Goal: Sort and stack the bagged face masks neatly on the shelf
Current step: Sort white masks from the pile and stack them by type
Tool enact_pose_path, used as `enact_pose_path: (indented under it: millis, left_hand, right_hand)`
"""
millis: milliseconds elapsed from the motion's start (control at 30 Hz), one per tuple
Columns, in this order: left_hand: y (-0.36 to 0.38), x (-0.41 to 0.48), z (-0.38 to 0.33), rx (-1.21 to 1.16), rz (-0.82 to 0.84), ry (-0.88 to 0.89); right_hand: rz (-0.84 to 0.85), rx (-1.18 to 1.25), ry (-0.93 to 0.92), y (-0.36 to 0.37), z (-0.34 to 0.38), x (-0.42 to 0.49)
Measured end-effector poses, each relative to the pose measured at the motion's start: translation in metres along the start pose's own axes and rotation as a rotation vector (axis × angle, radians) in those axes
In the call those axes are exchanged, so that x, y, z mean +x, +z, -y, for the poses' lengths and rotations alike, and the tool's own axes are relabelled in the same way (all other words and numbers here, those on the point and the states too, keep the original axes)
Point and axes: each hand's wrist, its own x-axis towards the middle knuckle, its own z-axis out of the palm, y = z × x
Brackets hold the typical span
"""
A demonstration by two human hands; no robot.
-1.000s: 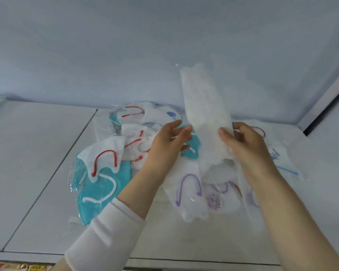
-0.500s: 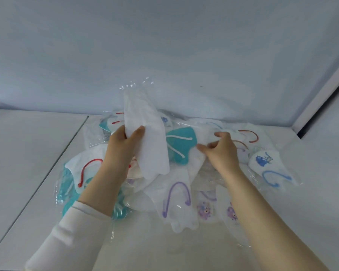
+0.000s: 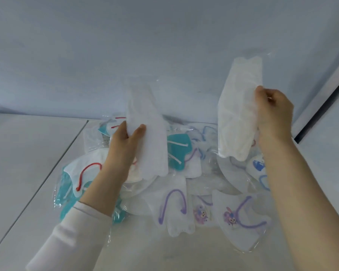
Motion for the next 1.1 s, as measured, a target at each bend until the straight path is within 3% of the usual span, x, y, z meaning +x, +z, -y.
enact_pose_path:
  millis: [100, 267, 433, 633, 867, 933, 1100]
  left_hand:
    - [0.025, -0.015, -0.004, -0.093, 0.112, -0.008]
    - [0.044, -0.036, -0.005, -0.22, 0.257, -0.061]
    - [0.01, -0.027, 0.004, -0.06, 0.159, -0.062]
    - [-0.09, -0.006, 0.012, -0.045, -0.176, -0.078]
    - [-0.142, -0.015, 0.022, -0.123, -0.306, -0.092]
    - [-0.146, -0.018, 0.025, -0.136, -0.305, -0.091]
    - [-0.141, -0.017, 0.026, -0.158, -0.289, -0.092]
  right_hand:
    - [0.234, 0.042, 0.125, 0.019, 0.003, -0.018]
    - [0.333, 0.21, 0.204, 0.052, 0.0, -0.065]
    - [0.468, 0.354, 0.249, 0.079, -0.001, -0.077]
    - [0.696, -0.211, -0.021, 0.123, -0.021, -0.063]
    - [0.88, -0.856, -0.302, 0.174, -0.012, -0.058]
    - [0.881, -0.743, -0.22, 0.176, -0.011, -0.054]
    - [0.766, -0.177, 0.067, 0.158, 0.005, -0.032]
